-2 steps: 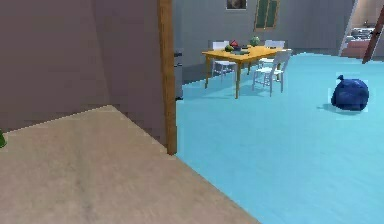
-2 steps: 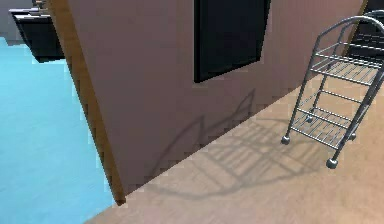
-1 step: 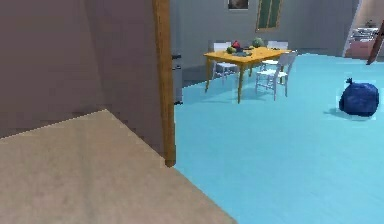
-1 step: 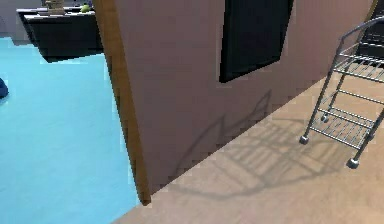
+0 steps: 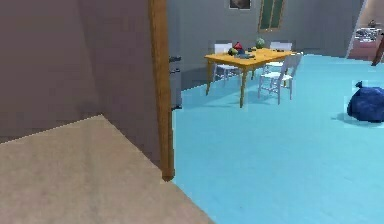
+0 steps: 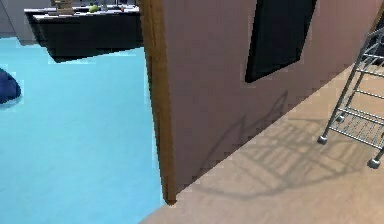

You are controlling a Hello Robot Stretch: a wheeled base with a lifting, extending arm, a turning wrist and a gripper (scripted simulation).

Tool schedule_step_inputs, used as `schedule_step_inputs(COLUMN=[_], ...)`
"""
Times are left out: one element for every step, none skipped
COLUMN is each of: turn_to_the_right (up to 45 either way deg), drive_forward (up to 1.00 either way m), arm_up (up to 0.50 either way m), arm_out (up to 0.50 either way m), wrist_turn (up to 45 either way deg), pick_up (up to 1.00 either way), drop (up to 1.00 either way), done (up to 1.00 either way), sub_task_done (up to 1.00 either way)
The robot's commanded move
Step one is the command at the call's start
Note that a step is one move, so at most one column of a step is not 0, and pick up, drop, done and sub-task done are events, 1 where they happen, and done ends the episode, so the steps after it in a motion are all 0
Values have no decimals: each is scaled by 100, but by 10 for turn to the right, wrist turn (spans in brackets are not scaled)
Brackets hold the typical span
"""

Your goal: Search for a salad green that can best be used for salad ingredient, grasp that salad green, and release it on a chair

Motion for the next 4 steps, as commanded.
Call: schedule_step_inputs(turn_to_the_right=[210,0,0,-180], drive_forward=[0,100,30,0], arm_up=[0,0,0,0], arm_out=[0,0,0,0], wrist_turn=[0,0,0,0], pick_up=[0,0,0,0], drop=[0,0,0,0], done=[0,0,0,0], sub_task_done=[0,0,0,0])
